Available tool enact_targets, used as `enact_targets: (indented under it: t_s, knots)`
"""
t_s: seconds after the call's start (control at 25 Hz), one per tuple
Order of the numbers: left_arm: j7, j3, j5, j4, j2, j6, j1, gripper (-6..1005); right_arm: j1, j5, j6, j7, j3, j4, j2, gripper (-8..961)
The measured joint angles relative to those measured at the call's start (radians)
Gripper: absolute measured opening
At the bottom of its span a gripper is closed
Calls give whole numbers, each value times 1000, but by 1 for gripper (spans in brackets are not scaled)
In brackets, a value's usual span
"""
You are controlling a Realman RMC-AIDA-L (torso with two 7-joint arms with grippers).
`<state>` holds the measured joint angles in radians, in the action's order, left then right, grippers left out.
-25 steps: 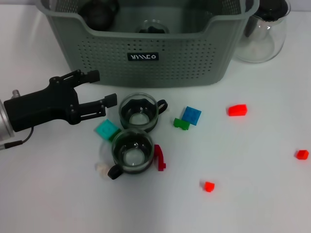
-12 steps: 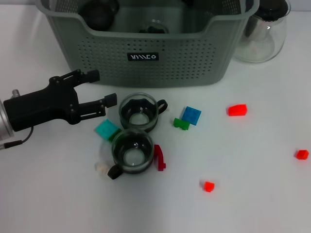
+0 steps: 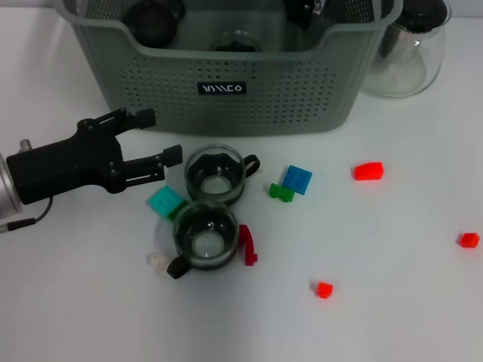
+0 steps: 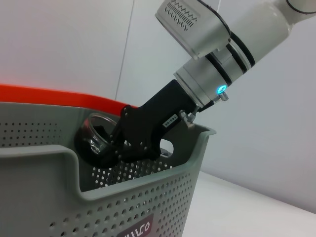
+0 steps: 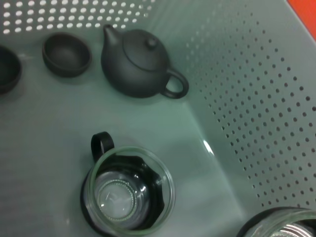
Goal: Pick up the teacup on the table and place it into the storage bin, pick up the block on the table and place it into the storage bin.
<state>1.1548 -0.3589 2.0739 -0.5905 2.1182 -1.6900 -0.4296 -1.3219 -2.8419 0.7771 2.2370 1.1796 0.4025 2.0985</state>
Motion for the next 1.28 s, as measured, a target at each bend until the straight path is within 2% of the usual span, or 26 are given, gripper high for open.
enact_targets:
  t_s: [0.76, 1.0, 1.28]
  knots:
    - [0, 0, 0, 0, 0, -1, 1, 860, 3, -1, 31, 22, 23, 22, 2, 218]
    - [0, 0, 0, 0, 0, -1, 2, 859, 5, 3, 46, 22, 23, 63, 2, 378]
    - [1, 0, 0, -2, -1, -2, 3, 859, 83, 89, 177, 35, 15, 383, 0, 502]
